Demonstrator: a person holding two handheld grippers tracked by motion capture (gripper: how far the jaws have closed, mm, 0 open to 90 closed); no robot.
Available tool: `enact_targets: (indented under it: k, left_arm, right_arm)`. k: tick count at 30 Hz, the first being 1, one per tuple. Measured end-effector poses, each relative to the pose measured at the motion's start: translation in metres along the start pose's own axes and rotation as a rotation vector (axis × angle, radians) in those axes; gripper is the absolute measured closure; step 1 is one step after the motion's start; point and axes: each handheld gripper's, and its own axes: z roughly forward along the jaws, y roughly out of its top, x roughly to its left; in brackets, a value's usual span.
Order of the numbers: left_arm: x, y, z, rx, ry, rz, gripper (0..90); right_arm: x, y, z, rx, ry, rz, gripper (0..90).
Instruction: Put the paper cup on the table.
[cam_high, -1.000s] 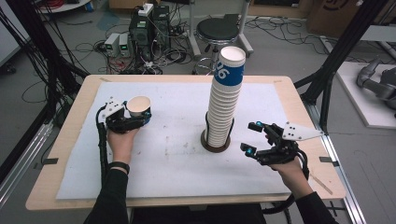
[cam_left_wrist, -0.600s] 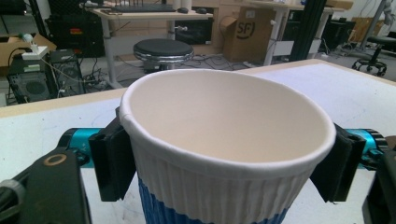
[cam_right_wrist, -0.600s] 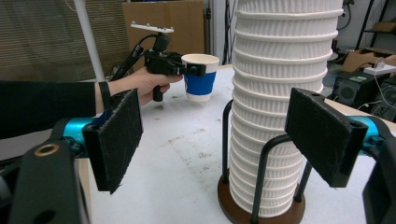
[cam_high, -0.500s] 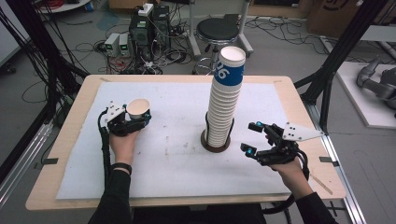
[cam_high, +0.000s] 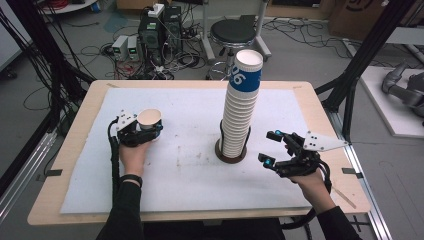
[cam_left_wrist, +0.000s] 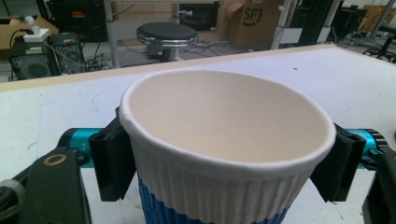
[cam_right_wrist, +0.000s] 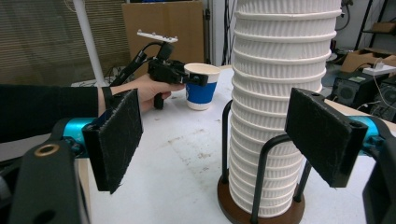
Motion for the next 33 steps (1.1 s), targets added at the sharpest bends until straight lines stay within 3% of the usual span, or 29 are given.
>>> enact_targets:
  k: [7, 17, 33]
  left_arm:
    - [-0.0004, 0.0007, -0.0006, 0.013, 0.004, 0.0, 20.2]
    - [-0.0041, 0.0037, -0.0033, 0.057, 0.01, 0.043, 17.7]
    - [-0.0073, 0.0038, -0.0066, 0.082, 0.009, 0.05, 16.7]
  right_arm:
    - [-0.0002, -0.0002, 0.0013, 0.002, 0.0, 0.0, 19.7]
    - [-0.0016, 0.0006, 0.0054, 0.001, 0.004, -0.004, 19.7]
    - [-0.0015, 0.0013, 0.0064, 0.0, 0.005, -0.006, 19.7]
